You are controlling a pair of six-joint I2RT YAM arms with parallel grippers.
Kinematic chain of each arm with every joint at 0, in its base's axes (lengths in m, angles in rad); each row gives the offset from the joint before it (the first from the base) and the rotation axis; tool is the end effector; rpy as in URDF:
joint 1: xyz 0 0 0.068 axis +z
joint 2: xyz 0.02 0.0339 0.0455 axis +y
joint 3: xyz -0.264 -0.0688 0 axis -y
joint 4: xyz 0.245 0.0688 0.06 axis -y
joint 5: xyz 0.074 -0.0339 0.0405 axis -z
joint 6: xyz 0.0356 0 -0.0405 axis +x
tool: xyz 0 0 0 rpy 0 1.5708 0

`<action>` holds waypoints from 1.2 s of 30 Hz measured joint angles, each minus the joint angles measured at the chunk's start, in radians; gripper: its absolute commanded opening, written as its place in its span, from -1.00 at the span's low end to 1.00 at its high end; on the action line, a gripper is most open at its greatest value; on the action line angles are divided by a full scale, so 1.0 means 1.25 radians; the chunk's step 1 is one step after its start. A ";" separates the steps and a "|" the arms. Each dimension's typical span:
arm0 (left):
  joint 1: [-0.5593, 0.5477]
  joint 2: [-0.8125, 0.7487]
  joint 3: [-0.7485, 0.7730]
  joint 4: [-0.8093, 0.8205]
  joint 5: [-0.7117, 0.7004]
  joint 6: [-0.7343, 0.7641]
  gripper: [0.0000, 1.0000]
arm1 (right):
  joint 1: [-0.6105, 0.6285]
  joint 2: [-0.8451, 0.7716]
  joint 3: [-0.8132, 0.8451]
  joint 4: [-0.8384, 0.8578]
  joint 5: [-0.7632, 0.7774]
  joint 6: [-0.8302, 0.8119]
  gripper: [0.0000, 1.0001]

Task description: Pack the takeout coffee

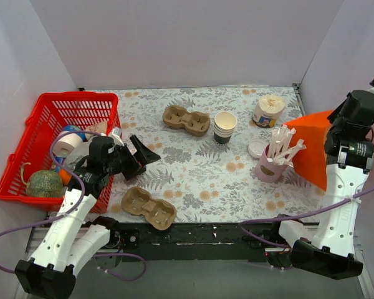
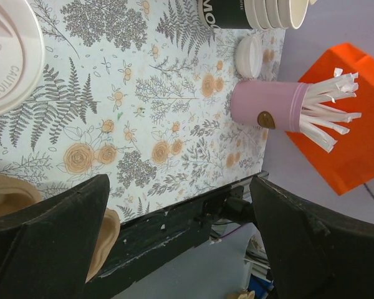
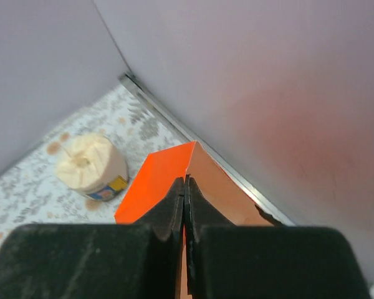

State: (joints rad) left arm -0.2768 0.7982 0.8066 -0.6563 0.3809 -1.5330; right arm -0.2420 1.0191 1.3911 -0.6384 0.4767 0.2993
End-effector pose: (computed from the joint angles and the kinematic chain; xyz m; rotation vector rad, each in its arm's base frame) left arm 0.1557 -0.0580 0.3000 -1.2979 2.2024 -1.2981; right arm 0.1805 -0.0614 0.4555 0.8004 1.6398 -0.3965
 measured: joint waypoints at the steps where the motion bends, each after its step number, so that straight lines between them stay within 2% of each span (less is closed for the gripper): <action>1: 0.000 -0.001 0.000 -0.002 0.000 0.000 0.96 | 0.000 0.001 0.024 0.015 -0.021 -0.016 -0.97; 5: 0.000 -0.007 0.000 -0.008 0.000 0.000 0.96 | 0.000 0.001 0.110 0.113 -0.136 -0.084 -0.97; 8: 0.000 -0.010 0.000 -0.013 0.000 0.000 0.96 | 0.000 -0.004 0.119 0.214 -0.239 -0.129 -0.97; 10: 0.000 -0.009 0.001 -0.016 -0.001 0.000 0.96 | 0.000 0.002 0.119 0.279 -0.336 -0.158 -0.97; 14: 0.000 -0.002 0.017 -0.026 -0.007 0.001 0.96 | 0.016 0.062 0.184 0.319 -0.543 -0.181 -0.97; 16: 0.000 0.002 0.030 -0.035 -0.016 0.003 0.97 | 0.050 0.083 0.197 0.334 -0.610 -0.188 -0.97; 23: 0.000 0.005 0.062 -0.055 -0.042 0.011 0.96 | 0.292 0.095 0.217 0.324 -0.767 -0.217 -0.97; 29: 0.000 0.000 0.062 -0.069 -0.050 0.011 0.96 | 0.470 0.116 0.264 0.308 -0.782 -0.244 -0.97; 32: 0.000 -0.006 0.063 -0.085 -0.065 0.012 0.96 | 0.499 0.117 0.286 0.271 -0.775 -0.220 -0.97; 36: 0.000 -0.014 0.070 -0.112 -0.090 0.013 0.96 | 0.530 0.111 0.313 0.204 -0.696 -0.140 -0.97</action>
State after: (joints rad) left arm -0.2768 0.7807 0.8944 -0.7959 0.2684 -1.5173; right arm 0.4202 1.1580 1.7817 -0.3828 -0.3935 0.1238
